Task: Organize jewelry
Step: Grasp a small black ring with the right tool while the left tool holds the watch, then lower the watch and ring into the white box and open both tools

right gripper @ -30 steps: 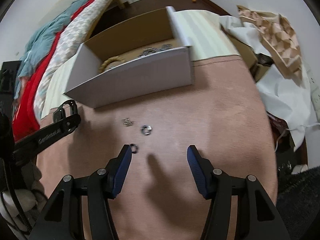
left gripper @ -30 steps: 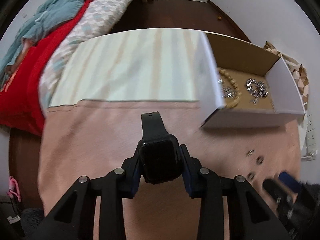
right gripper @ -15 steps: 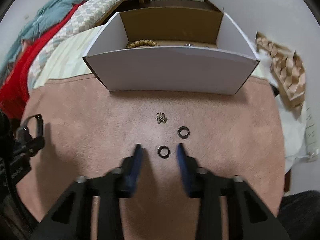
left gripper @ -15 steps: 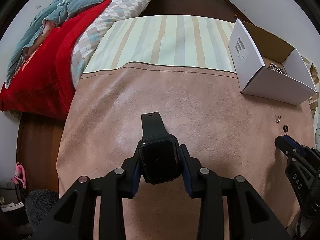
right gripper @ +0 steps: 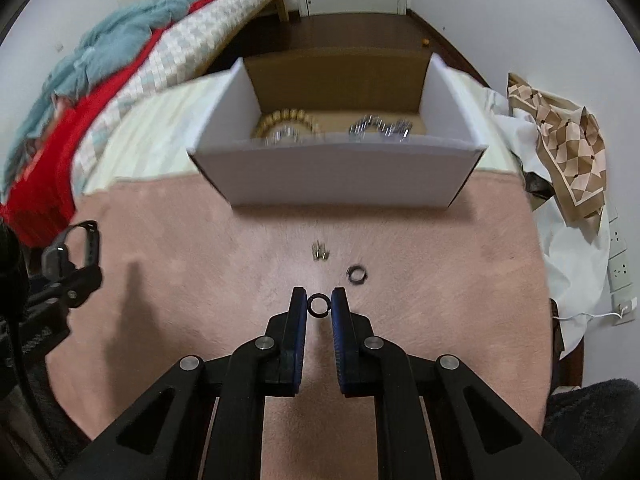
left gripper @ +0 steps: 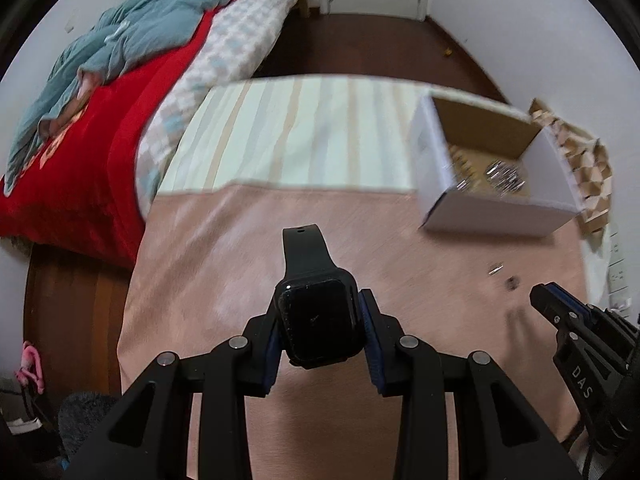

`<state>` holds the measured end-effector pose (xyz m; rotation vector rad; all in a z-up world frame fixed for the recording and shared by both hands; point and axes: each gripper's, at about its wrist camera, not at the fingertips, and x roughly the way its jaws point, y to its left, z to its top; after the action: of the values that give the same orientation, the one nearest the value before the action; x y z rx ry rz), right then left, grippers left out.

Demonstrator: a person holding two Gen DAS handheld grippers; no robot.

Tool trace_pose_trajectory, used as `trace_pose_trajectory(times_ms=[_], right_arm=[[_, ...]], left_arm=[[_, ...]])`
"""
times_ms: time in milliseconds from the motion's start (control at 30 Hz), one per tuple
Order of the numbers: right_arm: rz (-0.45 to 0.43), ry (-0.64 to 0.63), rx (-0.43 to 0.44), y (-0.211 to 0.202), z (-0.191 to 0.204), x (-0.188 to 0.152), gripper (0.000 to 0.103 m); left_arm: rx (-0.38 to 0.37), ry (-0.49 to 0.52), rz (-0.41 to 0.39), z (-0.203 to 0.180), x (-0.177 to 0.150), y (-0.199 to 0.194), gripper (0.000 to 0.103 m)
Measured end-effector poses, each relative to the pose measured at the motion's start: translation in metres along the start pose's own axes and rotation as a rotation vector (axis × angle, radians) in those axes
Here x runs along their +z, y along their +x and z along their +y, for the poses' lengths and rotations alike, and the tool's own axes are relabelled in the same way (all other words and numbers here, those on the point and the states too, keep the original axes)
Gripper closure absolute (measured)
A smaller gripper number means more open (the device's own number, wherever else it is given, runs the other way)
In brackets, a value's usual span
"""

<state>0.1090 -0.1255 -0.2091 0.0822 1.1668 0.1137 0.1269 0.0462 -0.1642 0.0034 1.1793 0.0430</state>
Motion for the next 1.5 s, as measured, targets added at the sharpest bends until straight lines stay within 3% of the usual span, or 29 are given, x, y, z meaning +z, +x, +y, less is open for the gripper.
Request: trace_pose_trajectory(times_ms=[267, 433, 667, 867, 933, 1033, 1100, 1167, 1233, 1333, 1433, 1500], right_arm=[[-0.118, 0.092, 0.068, -0.061, -0.041, 0.047, 0.09], [-0.14, 0.113, 0.109, -0.065, -0.067, 0.098, 0.09], [-0.015, 0.103, 0.167, -0.017, -0.086, 0.153, 0.09], [0.07, 0.095, 0.191, 0.011, -0.09, 0.164, 0.09], [0.111, 0.086, 0.208, 0.018, -0.088, 0.164, 0.09], [0.15, 0.08, 0.206, 0.023, -0.084, 0.16, 0.089], [0.166, 0.08, 0.196, 0.025, -0.083, 0.157, 0.089], [0.16, 0.083, 0.17, 0.023, -0.083, 0.157, 0.078], [0.143, 0.094, 0.161, 0.017, -0.085, 0.156, 0.06], [0.12, 0.108, 0.164, 0.007, -0.088, 0.155, 0.06], [0.089, 0.099, 0.129, -0.004, -0.089, 0.155, 0.06], [0.067, 0.087, 0.087, -0.013, -0.088, 0.152, 0.06]], left_arm=[[-0.131, 0.048, -0.091, -0.045, 0.063, -0.037, 0.072], [-0.226, 0.098, -0.034, -0.074, 0.108, -0.02, 0.072], [-0.259, 0.141, 0.069, -0.101, 0.142, 0.025, 0.072], [-0.302, 0.118, 0.145, -0.103, 0.156, 0.045, 0.071], [-0.299, 0.116, 0.136, -0.102, 0.158, 0.043, 0.07], [-0.279, 0.098, 0.109, -0.097, 0.161, 0.037, 0.044], [-0.254, 0.085, 0.078, -0.091, 0.161, 0.031, 0.041], [-0.225, 0.076, 0.057, -0.083, 0.158, 0.026, 0.034], [-0.2, 0.061, 0.036, -0.075, 0.155, 0.022, 0.029], [-0.159, 0.02, 0.007, -0.059, 0.144, 0.014, 0.026], [-0.115, 0.005, -0.011, -0.049, 0.136, 0.01, 0.009], [-0.075, 0.001, -0.024, -0.043, 0.127, 0.006, 0.008]])
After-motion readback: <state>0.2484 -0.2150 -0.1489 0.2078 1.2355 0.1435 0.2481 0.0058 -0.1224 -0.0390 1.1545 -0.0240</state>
